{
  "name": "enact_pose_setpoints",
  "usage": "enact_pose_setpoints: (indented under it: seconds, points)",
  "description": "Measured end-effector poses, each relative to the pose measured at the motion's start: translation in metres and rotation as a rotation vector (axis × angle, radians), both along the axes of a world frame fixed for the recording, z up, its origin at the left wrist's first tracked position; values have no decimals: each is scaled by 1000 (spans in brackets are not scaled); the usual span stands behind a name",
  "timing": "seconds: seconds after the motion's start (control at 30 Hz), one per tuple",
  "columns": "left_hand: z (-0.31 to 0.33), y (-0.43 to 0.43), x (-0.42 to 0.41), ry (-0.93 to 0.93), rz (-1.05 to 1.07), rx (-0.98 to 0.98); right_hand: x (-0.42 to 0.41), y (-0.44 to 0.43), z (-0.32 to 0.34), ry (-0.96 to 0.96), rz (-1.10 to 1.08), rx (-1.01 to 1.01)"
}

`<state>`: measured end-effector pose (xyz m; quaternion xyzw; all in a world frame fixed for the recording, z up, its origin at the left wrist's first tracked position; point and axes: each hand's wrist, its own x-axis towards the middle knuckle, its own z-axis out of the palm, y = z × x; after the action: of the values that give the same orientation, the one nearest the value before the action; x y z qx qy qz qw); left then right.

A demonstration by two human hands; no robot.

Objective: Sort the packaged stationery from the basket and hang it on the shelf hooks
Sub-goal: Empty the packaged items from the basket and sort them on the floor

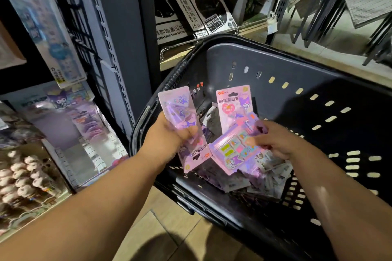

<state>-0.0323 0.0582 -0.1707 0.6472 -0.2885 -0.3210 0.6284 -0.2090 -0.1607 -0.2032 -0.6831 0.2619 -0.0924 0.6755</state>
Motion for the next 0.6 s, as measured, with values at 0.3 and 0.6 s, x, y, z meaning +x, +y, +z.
enact_pose_setpoints:
  seconds: [0.3,0.6]
  points:
    - [-8,-6,7,120,56,-67,-13,-4,40,-172,155,96]
    - [2,-7,-4,331,-75,-156,35,37,30,-82,284,226]
